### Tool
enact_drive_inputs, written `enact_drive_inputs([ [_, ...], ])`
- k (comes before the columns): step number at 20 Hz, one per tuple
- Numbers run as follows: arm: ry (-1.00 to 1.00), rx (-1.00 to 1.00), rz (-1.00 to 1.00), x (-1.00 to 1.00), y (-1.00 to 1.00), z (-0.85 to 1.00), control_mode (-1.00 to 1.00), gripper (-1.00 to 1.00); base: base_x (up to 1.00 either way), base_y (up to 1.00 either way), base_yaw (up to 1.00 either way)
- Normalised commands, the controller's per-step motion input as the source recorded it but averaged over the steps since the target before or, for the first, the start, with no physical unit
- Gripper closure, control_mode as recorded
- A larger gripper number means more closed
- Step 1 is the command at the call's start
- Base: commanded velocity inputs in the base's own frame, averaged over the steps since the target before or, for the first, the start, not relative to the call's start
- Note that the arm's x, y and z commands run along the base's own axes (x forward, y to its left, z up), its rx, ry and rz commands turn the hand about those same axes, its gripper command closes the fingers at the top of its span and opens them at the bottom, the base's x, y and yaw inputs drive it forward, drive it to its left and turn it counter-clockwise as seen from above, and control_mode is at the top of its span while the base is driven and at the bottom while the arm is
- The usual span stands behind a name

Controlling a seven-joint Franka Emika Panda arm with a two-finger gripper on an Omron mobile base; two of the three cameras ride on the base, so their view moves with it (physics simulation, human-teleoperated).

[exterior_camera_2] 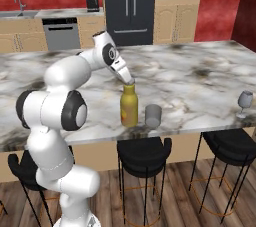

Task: There is a wine glass and glass cup on the dining counter. Place the wine bottle next to the wine glass and the juice bottle next to the glass cup.

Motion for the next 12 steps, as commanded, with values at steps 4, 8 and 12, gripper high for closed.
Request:
enact_drive_inputs([
  [4,-0.03,0.0,0.0,-0.15,0.07,0.17,-1.0,-1.0,0.0,0.0,0.0],
  [8,-0.07,0.02,0.0,-0.42,0.05,0.13,-1.0,-1.0,0.0,0.0,0.0],
  [12,-0.1,0.03,0.05,-0.56,0.08,0.08,-1.0,-1.0,0.0,0.0,0.0],
])
